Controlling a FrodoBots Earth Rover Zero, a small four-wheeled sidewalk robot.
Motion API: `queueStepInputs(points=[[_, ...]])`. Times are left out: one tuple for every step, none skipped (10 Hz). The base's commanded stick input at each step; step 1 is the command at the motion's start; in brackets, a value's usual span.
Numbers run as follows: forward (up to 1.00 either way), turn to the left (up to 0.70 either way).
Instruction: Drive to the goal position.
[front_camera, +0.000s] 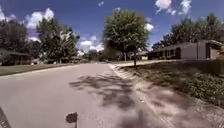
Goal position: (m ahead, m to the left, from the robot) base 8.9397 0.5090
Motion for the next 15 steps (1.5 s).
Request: queueStepInputs(points=[[0.85, 0.0], [0.85, 0.0], [0.85, 0.05], [0.85, 0.23], [0.85, 0.3], [0.85, 0.27], [0.85, 0.09], [0.85, 0.0], [0.85, 0.0], [0.85, 0.0], [0.85, 0.0], [0.85, 0.0], [0.85, 0.0], [0.85, 0.0], [0.85, 0.0]])
